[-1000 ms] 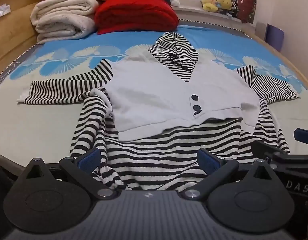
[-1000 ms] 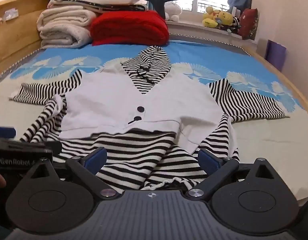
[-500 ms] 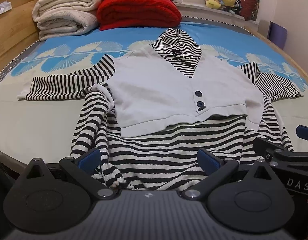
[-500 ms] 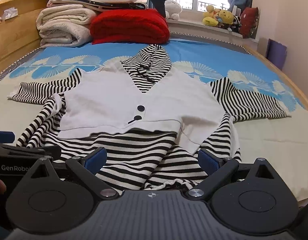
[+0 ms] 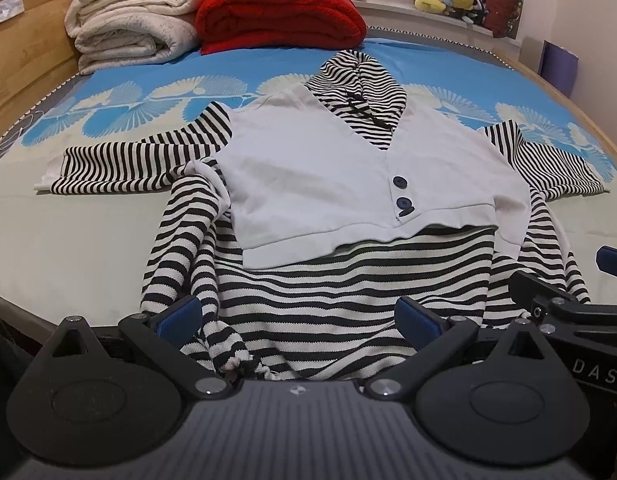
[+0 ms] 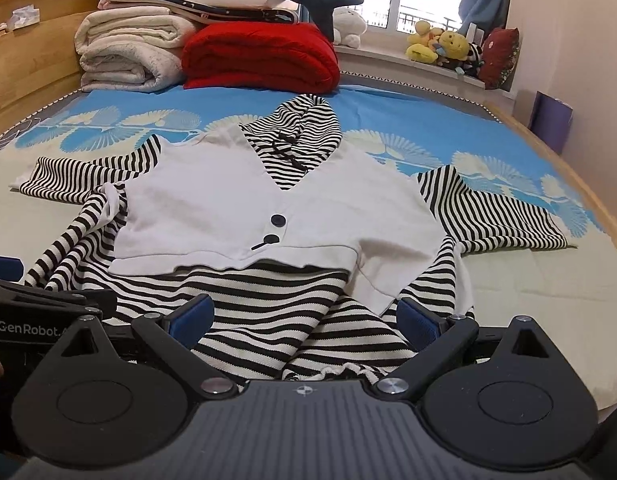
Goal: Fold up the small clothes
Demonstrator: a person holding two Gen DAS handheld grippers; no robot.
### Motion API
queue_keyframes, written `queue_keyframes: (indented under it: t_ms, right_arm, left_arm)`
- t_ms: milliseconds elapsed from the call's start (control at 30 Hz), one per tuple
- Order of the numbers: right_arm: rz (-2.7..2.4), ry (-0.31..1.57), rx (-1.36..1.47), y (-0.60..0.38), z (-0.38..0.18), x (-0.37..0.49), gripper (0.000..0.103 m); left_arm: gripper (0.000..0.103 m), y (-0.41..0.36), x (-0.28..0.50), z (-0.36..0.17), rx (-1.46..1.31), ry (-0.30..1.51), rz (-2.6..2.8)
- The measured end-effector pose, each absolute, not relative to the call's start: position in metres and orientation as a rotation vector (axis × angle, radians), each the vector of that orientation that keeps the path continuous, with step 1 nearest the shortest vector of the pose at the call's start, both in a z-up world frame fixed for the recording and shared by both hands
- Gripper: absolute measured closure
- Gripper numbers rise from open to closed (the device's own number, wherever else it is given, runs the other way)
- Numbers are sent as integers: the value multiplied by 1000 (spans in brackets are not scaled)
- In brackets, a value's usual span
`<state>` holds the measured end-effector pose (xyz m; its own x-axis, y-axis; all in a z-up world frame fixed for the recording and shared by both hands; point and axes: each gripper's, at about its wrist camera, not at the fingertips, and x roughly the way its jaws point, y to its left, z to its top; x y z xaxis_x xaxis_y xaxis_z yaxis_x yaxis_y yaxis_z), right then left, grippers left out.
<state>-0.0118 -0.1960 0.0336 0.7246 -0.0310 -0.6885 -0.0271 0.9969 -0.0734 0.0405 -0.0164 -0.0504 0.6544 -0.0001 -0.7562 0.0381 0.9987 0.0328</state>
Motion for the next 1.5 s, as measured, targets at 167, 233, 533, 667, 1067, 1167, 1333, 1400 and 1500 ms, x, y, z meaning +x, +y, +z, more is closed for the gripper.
queue_keyframes:
  t_ms: [167,233,533,667,1067,1167,1333,1400,1500]
  right_arm:
    - [-3,760,-81,-195,33,-11,6]
    - [-4,759,-82,-195,33,-11,6]
    - [-4,758,-80,-195,33,-11,6]
    - [-16,760,-69,-197,33,-10,6]
    - [-334,918,186,-283,-1,20,19]
    - [-363,1022,205,-299,-26,29,19]
    - [-394,1116,210,-311,-49,37,29]
    - [-393,1133,214,-314,-53,37,53]
    - [-374,1117,281,-324,-48,34,96]
  left_arm:
    - [1,-16,40,-51,46,860,-21]
    - [1,-16,40,-51,46,861,-22]
    - [1,-16,41,-51,43,864,-22]
    - [1,-18,40,-50,46,858,-30]
    - [1,33,104,-61,82,936,179]
    - [1,47,131,-87,142,1027,191]
    - [40,75,138,-127,28,1201,186]
    - [64,84,132,-122,-50,1188,169]
    - [87,92,121,-102,-93,1124,165]
